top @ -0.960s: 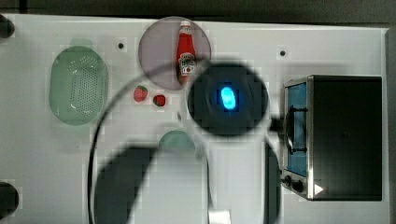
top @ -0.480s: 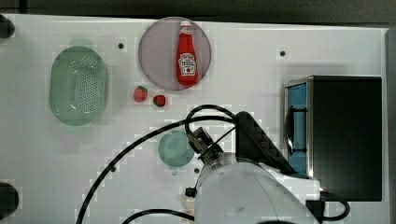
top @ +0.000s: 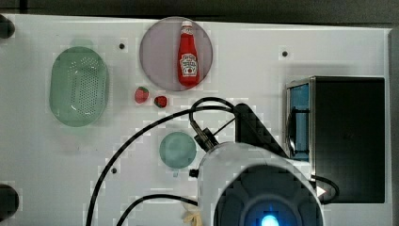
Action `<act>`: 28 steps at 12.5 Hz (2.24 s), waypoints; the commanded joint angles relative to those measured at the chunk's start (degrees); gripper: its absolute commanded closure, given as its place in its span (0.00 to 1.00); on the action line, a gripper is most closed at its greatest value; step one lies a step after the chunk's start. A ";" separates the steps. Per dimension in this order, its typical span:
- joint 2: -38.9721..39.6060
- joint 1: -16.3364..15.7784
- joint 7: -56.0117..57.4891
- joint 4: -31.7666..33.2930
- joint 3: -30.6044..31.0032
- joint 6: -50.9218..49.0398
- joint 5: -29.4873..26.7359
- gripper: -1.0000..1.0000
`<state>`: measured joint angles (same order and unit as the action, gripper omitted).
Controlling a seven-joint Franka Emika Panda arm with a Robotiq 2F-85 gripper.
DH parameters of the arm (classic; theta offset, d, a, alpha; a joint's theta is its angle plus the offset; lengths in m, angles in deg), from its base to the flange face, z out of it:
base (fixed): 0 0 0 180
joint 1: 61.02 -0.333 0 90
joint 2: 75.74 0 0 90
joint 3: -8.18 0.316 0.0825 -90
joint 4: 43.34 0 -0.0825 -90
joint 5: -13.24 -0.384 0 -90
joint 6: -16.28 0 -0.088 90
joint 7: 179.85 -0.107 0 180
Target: Flap open oven.
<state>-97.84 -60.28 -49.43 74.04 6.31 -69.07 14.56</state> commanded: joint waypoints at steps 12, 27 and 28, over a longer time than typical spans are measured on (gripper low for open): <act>5.51 4.52 49.23 7.54 -13.95 15.17 4.54 0.82; 26.54 5.19 72.18 10.01 -22.05 42.14 5.61 0.82; 27.27 5.19 72.16 10.04 -21.89 42.70 5.59 0.82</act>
<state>-70.42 -54.44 20.45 84.79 -15.59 -27.34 20.24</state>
